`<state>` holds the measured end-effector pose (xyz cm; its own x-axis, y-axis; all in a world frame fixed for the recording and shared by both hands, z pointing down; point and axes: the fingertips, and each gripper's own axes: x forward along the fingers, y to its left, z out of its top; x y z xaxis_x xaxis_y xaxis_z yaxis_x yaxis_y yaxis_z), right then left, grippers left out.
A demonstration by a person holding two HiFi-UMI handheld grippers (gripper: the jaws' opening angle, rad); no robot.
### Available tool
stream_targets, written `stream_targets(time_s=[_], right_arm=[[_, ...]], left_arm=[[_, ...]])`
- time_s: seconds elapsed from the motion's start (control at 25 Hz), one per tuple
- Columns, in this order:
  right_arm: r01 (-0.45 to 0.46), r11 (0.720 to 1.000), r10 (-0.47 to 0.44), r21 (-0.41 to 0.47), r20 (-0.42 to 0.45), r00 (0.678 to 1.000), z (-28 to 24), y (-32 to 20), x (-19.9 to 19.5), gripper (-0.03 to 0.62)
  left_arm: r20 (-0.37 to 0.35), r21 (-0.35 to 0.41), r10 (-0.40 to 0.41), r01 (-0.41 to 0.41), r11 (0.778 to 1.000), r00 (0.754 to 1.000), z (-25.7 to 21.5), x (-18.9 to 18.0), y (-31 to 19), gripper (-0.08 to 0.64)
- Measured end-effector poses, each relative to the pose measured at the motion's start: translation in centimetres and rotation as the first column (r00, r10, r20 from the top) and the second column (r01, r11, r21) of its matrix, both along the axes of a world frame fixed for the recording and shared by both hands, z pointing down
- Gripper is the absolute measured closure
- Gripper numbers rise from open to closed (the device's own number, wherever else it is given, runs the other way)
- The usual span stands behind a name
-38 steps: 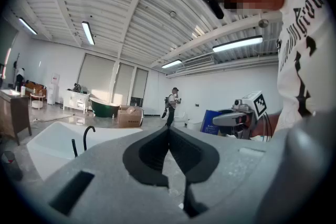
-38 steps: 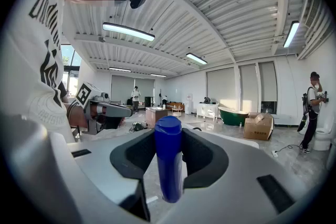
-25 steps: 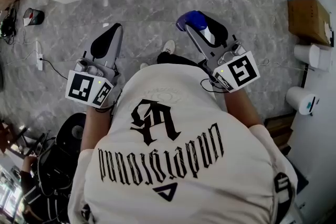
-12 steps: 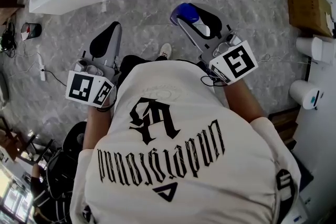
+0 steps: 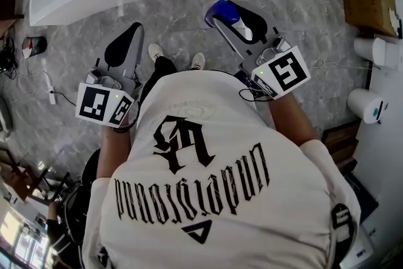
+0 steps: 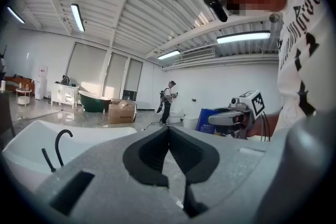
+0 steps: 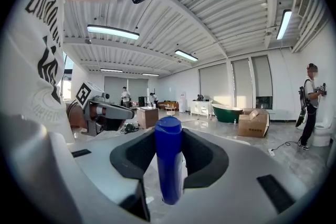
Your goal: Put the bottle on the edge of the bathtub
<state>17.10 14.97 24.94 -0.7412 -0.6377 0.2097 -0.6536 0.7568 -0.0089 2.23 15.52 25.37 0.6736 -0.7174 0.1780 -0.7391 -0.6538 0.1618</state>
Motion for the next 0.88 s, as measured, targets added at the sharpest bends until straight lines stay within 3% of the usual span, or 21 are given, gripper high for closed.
stream_targets(time_s=[0.36,0.88], right_arm=[[-0.039,0.999,0.038,-0.020,-0.039,0.998,1.9,-3.9,-2.3,0.437],[-0.116,0.993,0.115,-0.006,-0.054,0.992,1.8,-9.0,-10.4,0.437]], left_arm=[[-0.020,0.023,-0.005,0.006,1.000,1.000,0.4,-4.1,-3.6,0.546],[-0.016,0.015,0.066,-0.066,0.998,0.998,0.7,-12.8,-8.6,0.545]])
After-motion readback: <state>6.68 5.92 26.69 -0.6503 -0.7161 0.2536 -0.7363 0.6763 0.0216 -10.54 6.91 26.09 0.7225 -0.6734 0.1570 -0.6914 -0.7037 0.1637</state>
